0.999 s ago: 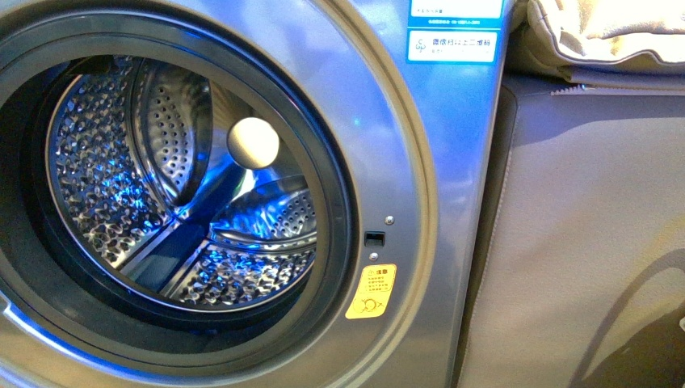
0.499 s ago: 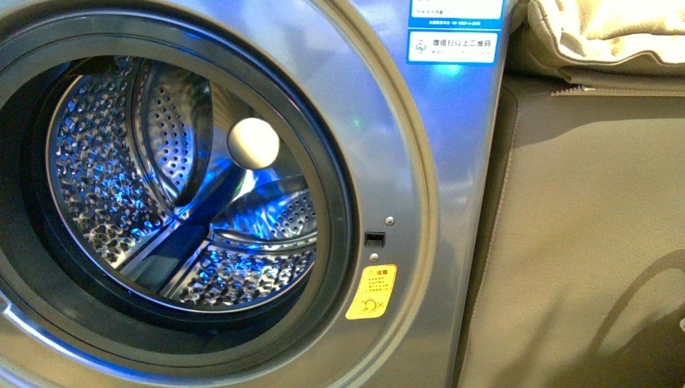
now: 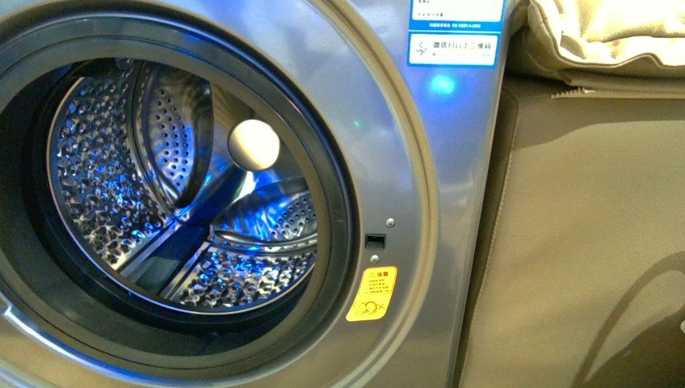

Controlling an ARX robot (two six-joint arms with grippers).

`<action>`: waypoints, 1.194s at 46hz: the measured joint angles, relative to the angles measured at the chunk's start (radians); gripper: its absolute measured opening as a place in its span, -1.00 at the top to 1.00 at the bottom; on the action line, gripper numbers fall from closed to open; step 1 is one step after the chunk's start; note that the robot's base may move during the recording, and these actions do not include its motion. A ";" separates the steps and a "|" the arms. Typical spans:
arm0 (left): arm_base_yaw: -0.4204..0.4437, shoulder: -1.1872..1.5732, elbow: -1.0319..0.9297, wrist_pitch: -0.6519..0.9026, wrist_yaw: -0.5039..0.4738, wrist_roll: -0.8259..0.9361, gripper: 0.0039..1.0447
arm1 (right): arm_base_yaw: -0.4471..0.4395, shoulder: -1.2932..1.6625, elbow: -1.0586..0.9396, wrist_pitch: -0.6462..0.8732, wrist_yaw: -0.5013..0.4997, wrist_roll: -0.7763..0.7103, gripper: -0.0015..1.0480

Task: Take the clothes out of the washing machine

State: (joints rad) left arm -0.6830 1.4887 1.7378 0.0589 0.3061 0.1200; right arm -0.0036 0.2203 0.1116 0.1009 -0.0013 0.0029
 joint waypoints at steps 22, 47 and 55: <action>0.022 -0.027 0.109 -0.166 -0.804 -0.005 -0.88 | 0.000 -0.182 -0.068 -0.108 0.000 0.000 0.95; 0.247 -0.188 -0.073 -0.367 -0.726 -0.081 -0.43 | 0.000 -0.216 -0.106 -0.104 0.001 0.000 0.95; 0.353 -0.485 -0.586 -0.130 -0.634 -0.106 0.18 | 0.000 -0.216 -0.106 -0.104 0.000 0.000 0.95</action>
State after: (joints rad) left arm -0.3298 1.0035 1.1522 -0.0708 -0.3279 0.0139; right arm -0.0032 0.0044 0.0051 -0.0032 -0.0010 0.0025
